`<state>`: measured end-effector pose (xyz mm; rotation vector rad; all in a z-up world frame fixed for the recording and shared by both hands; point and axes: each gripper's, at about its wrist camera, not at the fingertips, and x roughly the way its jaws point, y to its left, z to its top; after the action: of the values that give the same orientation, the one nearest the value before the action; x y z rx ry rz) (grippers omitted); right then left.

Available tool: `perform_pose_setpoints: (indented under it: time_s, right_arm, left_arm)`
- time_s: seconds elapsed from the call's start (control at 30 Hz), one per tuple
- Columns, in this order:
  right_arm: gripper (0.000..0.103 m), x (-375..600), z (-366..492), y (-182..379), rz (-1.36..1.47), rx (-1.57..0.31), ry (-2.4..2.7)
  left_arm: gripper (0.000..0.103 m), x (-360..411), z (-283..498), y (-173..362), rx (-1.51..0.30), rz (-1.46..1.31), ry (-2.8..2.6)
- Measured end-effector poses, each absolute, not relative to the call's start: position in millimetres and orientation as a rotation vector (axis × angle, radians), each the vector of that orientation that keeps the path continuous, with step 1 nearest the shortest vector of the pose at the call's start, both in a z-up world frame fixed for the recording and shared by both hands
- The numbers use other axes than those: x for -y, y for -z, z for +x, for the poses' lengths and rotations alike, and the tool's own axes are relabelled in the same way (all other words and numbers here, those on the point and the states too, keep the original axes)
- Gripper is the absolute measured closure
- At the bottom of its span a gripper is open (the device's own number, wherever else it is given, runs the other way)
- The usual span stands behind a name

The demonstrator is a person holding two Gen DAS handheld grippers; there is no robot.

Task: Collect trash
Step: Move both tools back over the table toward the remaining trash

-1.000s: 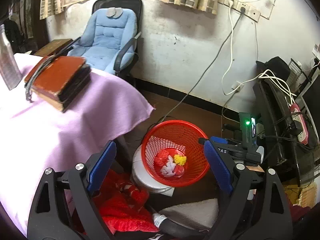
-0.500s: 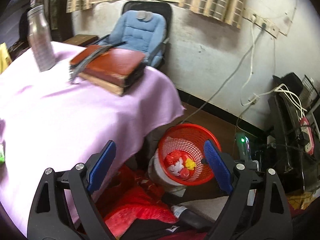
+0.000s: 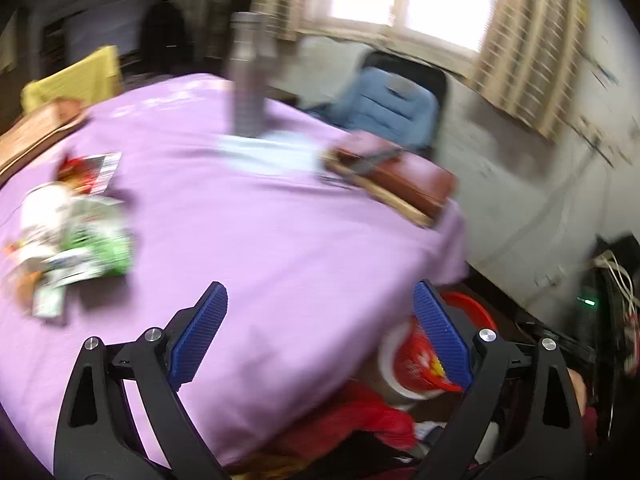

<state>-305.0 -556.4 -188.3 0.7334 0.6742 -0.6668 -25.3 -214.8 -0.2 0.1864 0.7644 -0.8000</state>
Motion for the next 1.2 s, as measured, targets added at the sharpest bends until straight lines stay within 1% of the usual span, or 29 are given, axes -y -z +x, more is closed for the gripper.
perform_pose_setpoints:
  time_s: [0.1, 0.27, 0.43, 0.53, 0.73, 0.8, 0.87, 1.1, 1.2]
  right_arm:
    - [0.017, 527, -276, 143, 0.62, -0.595, 0.587]
    - [0.013, 473, -204, 90, 0.489, -0.546, 0.385]
    - [0.01, 407, -132, 56, 0.385, -0.552, 0.173]
    - [0.01, 366, -96, 41, 0.32, -0.562, 0.083]
    - [0.008, 304, -29, 31, 0.247, -0.616, -0.076]
    - [0.008, 279, -16, 29, 0.214, -0.633, -0.128]
    - [0.008, 252, 3, 26, 0.152, -0.65, -0.178]
    - [0.008, 195, 43, 28, -0.03, -0.707, -0.233]
    - [0.008, 182, 58, 27, -0.097, -0.723, -0.234]
  left_arm:
    - [0.01, 168, -2, -3, -0.761, 0.118, 0.687]
    - [0.01, 80, 35, 2, -0.778, -0.001, 0.496]
    - [0.009, 12, 58, 10, -0.797, -0.055, 0.348]
    - [0.009, -7, 67, 13, -0.807, -0.048, 0.329]
    - [0.009, -18, 95, 12, -0.801, -0.012, 0.311]
    - [0.007, -20, 105, 11, -0.786, -0.021, 0.302]
    - [0.007, -24, 114, 12, -0.775, -0.034, 0.279]
    - [0.007, -46, 134, 29, -0.814, -0.096, 0.259]
    - [0.007, -61, 136, 31, -0.815, -0.192, 0.302]
